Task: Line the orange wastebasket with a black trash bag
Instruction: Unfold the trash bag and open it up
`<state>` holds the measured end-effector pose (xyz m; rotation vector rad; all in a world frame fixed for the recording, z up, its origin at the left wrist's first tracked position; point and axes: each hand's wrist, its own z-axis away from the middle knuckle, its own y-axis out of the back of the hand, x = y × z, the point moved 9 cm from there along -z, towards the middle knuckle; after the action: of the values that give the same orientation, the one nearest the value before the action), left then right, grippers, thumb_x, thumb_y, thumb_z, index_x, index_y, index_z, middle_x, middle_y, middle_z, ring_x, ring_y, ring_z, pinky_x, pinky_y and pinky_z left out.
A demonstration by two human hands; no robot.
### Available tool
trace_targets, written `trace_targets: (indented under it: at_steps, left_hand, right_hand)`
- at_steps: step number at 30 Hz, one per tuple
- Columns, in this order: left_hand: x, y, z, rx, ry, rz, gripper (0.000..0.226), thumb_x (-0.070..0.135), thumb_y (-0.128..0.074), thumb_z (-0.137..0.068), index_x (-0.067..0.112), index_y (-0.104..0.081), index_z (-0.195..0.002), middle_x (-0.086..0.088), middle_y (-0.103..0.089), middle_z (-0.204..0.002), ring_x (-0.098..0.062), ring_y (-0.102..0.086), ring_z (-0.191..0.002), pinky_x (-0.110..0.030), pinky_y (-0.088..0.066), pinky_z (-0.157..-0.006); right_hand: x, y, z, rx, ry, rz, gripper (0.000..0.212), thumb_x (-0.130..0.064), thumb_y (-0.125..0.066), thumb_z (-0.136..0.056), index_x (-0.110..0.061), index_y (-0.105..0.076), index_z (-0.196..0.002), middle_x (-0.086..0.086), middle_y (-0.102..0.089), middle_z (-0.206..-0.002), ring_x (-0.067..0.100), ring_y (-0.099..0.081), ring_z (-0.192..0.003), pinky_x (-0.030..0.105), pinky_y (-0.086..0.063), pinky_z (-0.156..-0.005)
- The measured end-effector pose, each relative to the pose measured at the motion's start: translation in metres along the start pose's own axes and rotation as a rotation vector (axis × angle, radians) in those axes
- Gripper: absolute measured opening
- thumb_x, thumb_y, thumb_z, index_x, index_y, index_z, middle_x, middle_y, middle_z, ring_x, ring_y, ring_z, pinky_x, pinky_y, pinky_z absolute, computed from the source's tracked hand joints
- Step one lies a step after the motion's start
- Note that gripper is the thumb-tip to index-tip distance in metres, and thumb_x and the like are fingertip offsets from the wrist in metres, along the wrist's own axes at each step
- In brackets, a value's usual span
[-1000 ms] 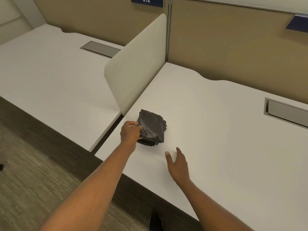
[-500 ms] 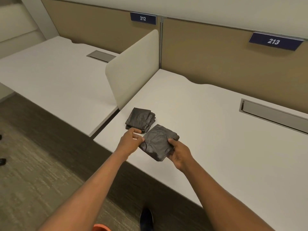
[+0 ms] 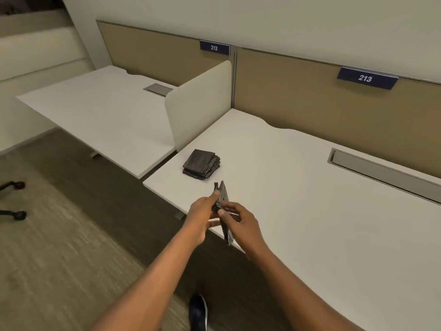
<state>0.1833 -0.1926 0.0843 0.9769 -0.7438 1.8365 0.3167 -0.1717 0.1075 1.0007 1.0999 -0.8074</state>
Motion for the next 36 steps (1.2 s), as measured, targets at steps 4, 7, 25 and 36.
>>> trace_targets:
  at_steps: [4, 7, 25, 36]
  left_hand:
    - [-0.012, 0.019, 0.025, 0.053, 0.003, 0.062, 0.024, 0.032, -0.062, -0.099, 0.013, -0.071, -0.109, -0.010, -0.077, -0.102, -0.023, -0.074, -0.097, -0.030, -0.058, -0.064]
    - [-0.019, 0.031, 0.041, 0.045, 0.016, 0.105, 0.021, 0.025, -0.059, -0.101, 0.013, -0.073, -0.109, -0.008, -0.081, -0.095, -0.020, -0.078, -0.089, -0.028, -0.059, -0.064]
    - [-0.060, 0.242, 0.103, 0.277, 0.017, 0.377, 0.012, 0.000, -0.060, -0.095, 0.010, -0.066, -0.093, -0.013, -0.074, -0.089, -0.024, -0.072, -0.083, -0.037, -0.057, -0.066]
    - [-0.076, 0.362, 0.152, 0.365, 0.034, 0.495, 0.014, 0.000, -0.056, -0.098, 0.010, -0.062, -0.090, -0.013, -0.068, -0.090, -0.024, -0.064, -0.080, -0.041, -0.053, -0.082]
  right_hand:
    - [-0.007, -0.005, 0.029, -0.014, 0.004, -0.016, 0.029, -0.068, -0.056, -0.086, -0.049, -0.062, -0.108, -0.029, -0.065, -0.105, -0.006, -0.062, -0.100, 0.015, -0.049, -0.082]
    - [-0.008, -0.012, 0.040, 0.009, -0.028, -0.042, 0.042, -0.074, -0.053, -0.084, -0.042, -0.060, -0.112, -0.021, -0.065, -0.108, 0.001, -0.063, -0.101, 0.026, -0.056, -0.086]
    - [-0.010, -0.126, 0.102, 0.057, -0.381, -0.374, 0.016, -0.026, -0.059, -0.098, -0.014, -0.069, -0.103, 0.009, -0.073, -0.103, 0.024, -0.068, -0.100, 0.041, -0.061, -0.083]
    - [-0.031, -0.198, 0.136, 0.072, -0.507, -0.738, 0.021, -0.016, -0.059, -0.097, -0.005, -0.061, -0.115, 0.018, -0.070, -0.113, 0.028, -0.071, -0.101, 0.033, -0.061, -0.063]
